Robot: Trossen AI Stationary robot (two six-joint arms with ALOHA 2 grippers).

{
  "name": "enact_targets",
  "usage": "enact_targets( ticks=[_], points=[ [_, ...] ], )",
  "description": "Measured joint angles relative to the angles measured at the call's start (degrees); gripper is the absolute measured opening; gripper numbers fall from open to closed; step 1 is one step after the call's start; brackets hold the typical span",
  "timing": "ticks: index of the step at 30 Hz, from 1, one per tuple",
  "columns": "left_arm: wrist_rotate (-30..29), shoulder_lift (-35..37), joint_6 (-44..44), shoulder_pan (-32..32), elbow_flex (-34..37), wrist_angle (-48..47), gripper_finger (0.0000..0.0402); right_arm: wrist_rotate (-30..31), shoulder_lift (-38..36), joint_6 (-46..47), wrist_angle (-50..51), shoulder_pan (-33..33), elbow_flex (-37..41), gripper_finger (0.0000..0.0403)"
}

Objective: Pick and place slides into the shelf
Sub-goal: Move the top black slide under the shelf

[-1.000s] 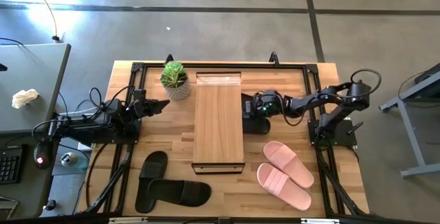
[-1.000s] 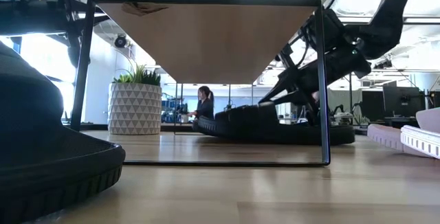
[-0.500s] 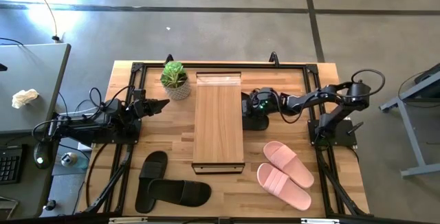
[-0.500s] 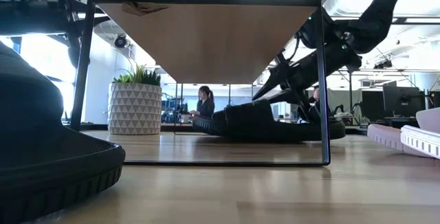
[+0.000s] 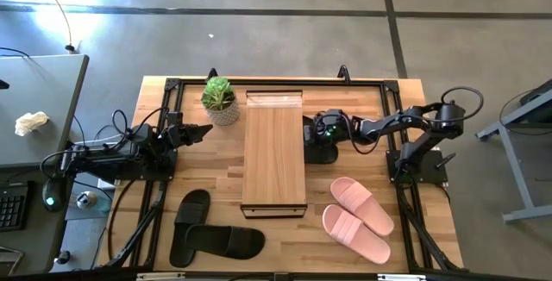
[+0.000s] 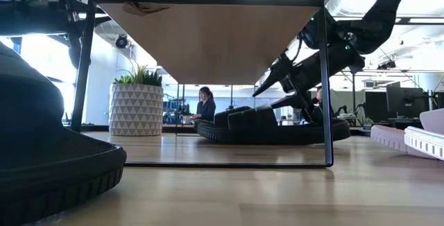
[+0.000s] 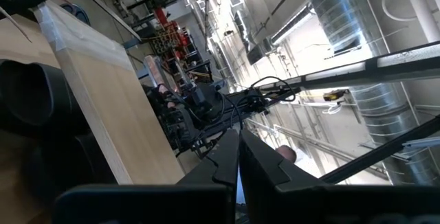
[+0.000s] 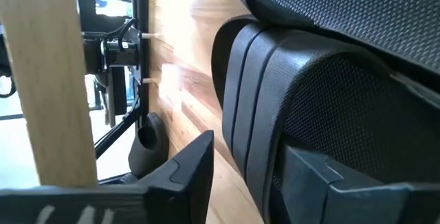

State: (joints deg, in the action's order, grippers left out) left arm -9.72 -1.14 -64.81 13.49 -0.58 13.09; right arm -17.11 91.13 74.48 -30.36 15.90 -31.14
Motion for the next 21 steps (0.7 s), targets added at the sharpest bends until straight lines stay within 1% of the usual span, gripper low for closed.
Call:
enact_targets(
  ticks=[5,10,14,18,21],
  points=[
    [0.00,0.01,-0.01,0.01,0.00,-0.01,0.0003,-1.11,-1.10,0.23,0.78,-0.03,0.00,0.0138],
    [0.01,0.00,0.00,-0.01,0.00,0.01,0.0003,-1.09,-5.34,-1.68,8.43,-0.02,0.00,0.0138],
    [0.02,0.01,0.01,0.01,0.00,-0.03,0.0003,2.01,-9.48,-4.62,15.27,-0.04,0.00,0.0138],
    [0.02,-0.01,0.08,-0.01,0.00,-0.01,0.0003,4.37,-13.39,-6.28,17.42,-0.04,0.00,0.0138],
    [0.02,0.01,0.09,0.01,0.00,-0.01,0.0003,6.11,-16.74,-7.09,21.82,-0.02,0.00,0.0138]
  ],
)
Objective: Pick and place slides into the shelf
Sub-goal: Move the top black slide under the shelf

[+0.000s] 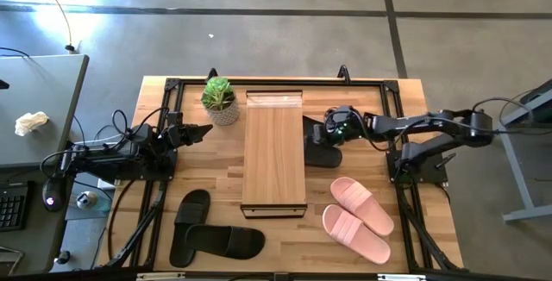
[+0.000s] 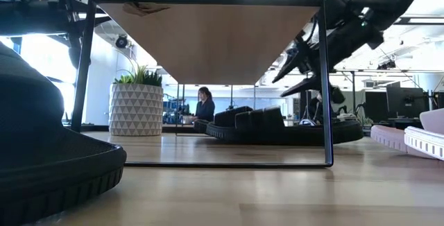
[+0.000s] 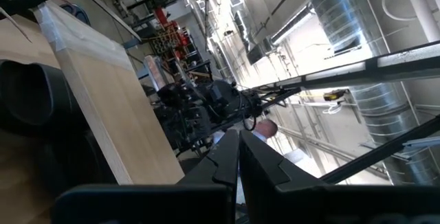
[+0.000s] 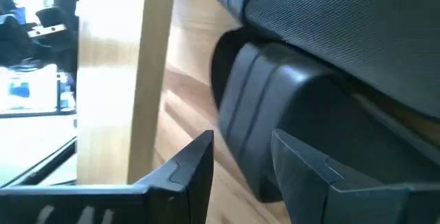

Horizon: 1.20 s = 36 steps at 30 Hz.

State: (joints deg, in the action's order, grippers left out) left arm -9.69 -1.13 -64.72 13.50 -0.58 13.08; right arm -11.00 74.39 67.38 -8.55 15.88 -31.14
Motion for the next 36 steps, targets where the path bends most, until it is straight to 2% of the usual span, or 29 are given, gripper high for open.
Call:
enact_targets(
  ticks=[6,14,17,21,26,32,36],
  points=[
    [0.00,0.00,0.14,0.00,0.00,0.00,0.0003,-0.48,-7.07,-1.74,10.83,0.00,0.00,0.0138],
    [0.00,0.00,0.14,-0.01,0.00,0.00,0.0003,-6.64,-18.37,-3.39,20.22,-1.09,0.00,0.0133],
    [0.00,0.00,0.14,-0.02,0.00,-0.02,0.0003,-8.10,-22.22,-4.70,28.10,-2.64,0.00,0.0114],
    [0.00,0.00,0.15,-0.01,0.00,-0.57,0.0003,-8.27,-25.37,-6.25,37.35,-6.42,0.00,0.0066],
    [0.00,0.00,1.77,0.00,0.00,-1.27,0.0003,-1.69,-25.71,-9.09,40.72,-13.59,0.00,0.0006],
    [0.01,-0.01,4.90,0.00,0.00,-1.27,0.0003,14.04,-22.65,-8.86,47.09,-21.08,0.00,0.0009],
    [0.00,-0.02,5.12,0.00,0.00,-1.27,0.0003,16.43,-18.70,-8.41,45.69,-23.63,0.00,0.0002]
  ],
)
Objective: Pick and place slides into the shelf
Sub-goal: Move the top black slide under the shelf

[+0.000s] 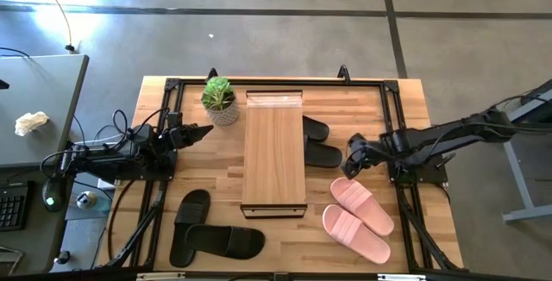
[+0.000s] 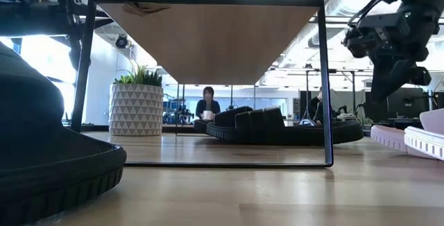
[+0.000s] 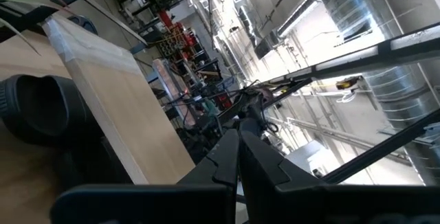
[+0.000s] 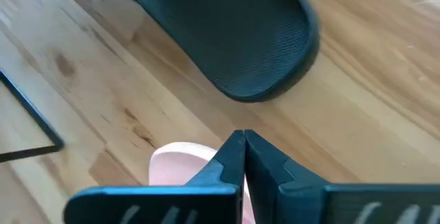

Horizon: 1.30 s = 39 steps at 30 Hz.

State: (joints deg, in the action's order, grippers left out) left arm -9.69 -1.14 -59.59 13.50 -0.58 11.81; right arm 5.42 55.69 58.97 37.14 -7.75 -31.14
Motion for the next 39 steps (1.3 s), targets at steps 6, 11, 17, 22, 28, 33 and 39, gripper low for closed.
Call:
enact_targets(
  ticks=[6,11,17,22,28,33,39],
  points=[
    [0.00,0.02,0.92,0.00,0.00,0.00,0.0003,0.21,8.11,1.95,-1.93,-0.66,0.00,0.0000],
    [0.00,0.00,0.98,0.00,0.00,0.02,0.0003,0.89,13.33,2.50,-7.16,0.41,0.02,0.0000],
    [0.00,0.00,1.04,0.00,0.00,0.02,0.0003,3.19,17.08,2.36,-13.39,3.53,0.02,0.0000],
    [0.00,0.01,0.90,-0.02,0.00,0.02,0.0003,2.44,18.38,-0.46,-17.08,6.32,0.02,0.0000],
    [0.00,0.00,0.87,0.00,0.00,0.02,0.0003,2.40,18.68,-2.49,-18.85,9.08,0.02,0.0000],
    [-0.22,0.02,0.88,0.00,0.00,0.04,0.0003,2.39,18.68,-3.86,-19.87,11.19,0.02,0.0000],
    [-0.42,0.00,1.06,0.00,0.00,0.04,0.0003,0.17,18.68,-6.01,-22.35,13.95,0.04,0.0000]
  ],
)
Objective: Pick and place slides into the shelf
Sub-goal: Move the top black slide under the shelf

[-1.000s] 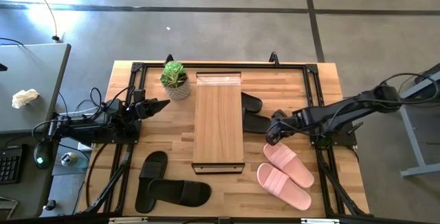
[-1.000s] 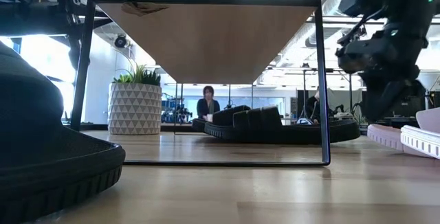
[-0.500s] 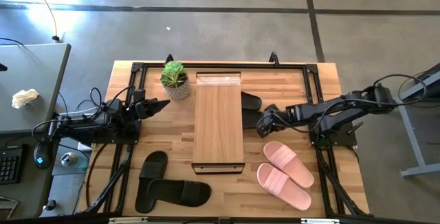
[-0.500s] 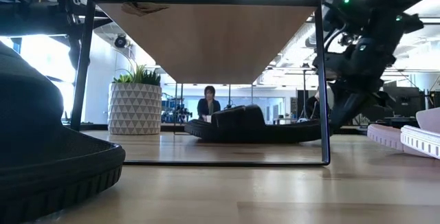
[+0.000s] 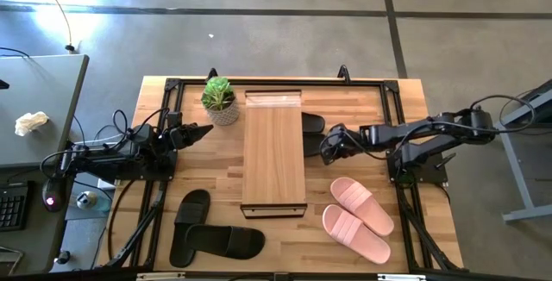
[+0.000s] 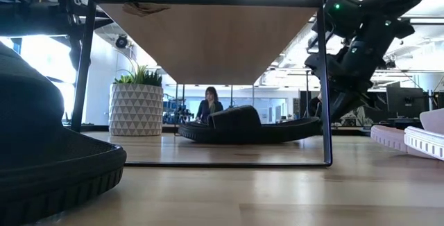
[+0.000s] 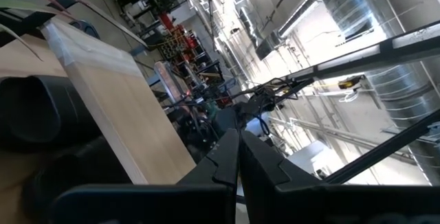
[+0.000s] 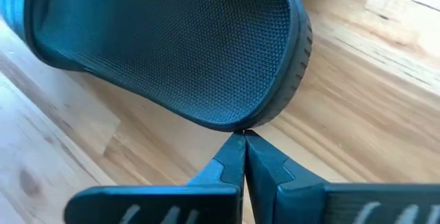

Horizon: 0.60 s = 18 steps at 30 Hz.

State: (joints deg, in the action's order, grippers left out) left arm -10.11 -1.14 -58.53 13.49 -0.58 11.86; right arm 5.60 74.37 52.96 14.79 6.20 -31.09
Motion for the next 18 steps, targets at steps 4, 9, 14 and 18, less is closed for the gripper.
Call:
enact_targets(
  ticks=[4,9,14,18],
  points=[
    [-0.01,0.02,1.16,-0.01,0.00,0.00,0.0003,-1.23,0.00,-0.54,-1.68,1.50,0.00,0.0000],
    [-0.02,0.01,2.26,0.00,0.00,-0.02,0.0003,-3.92,0.00,-1.09,-2.21,2.83,0.00,0.0000],
    [-0.02,0.02,4.10,-0.02,0.00,-0.04,0.0003,-5.97,0.00,-0.70,-1.98,3.23,0.00,0.0000],
    [-0.02,0.02,4.29,-0.01,0.00,-0.23,0.0003,-5.38,-0.02,1.30,-0.51,3.23,0.00,0.0000]
  ],
)
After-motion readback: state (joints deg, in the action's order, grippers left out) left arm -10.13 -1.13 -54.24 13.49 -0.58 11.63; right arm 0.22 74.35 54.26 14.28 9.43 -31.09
